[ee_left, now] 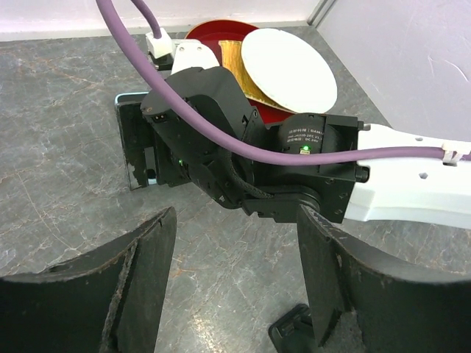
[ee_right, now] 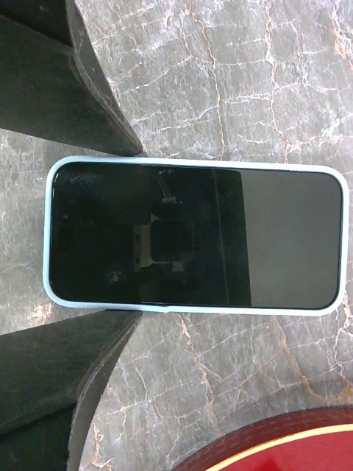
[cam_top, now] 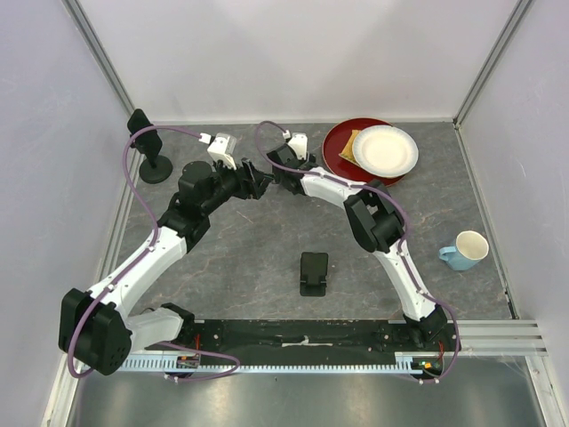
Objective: Place the phone on the phone stand
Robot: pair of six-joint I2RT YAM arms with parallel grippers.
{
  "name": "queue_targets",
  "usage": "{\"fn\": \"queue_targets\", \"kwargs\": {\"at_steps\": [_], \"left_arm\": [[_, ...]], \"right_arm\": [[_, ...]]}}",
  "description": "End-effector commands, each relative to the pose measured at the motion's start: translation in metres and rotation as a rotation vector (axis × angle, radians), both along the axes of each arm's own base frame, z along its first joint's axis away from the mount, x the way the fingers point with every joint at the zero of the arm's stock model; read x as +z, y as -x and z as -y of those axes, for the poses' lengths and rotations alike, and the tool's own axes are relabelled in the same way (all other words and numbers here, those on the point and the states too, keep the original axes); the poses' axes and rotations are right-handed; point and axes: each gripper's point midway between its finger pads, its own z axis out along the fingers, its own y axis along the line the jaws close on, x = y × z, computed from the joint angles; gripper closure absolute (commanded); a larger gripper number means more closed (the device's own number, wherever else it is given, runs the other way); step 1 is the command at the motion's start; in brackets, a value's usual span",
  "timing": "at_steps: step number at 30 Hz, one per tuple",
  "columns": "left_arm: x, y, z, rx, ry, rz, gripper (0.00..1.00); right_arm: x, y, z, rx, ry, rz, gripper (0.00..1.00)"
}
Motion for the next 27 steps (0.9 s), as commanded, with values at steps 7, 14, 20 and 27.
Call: {"fn": "queue_targets", "kwargs": {"at_steps": [7, 14, 20, 27], "left_arm": [[0.002, -0.003, 0.003, 0.005, 0.023, -0.013, 0.28], [-0.001, -0.005, 0.002, 0.011, 0.009, -0.015, 0.28], [-0.005, -0.007, 0.002, 0.014, 0.004, -0.026, 0.28], [-0.012, -0.007, 0.009, -0.020, 0.002, -0.050, 0.30]], "right_arm": [[-0.021, 0.010, -0.004, 0.115, 0.003, -0.129, 0.32], [-0.013, 0.033, 0.004, 0.223, 0.055, -0.194, 0.62], [-0.003, 0.041, -0.004, 0.324, 0.038, -0.216, 0.80], [-0.010, 0.039, 0.007, 0.380, 0.045, -0.248, 0.82]]}}
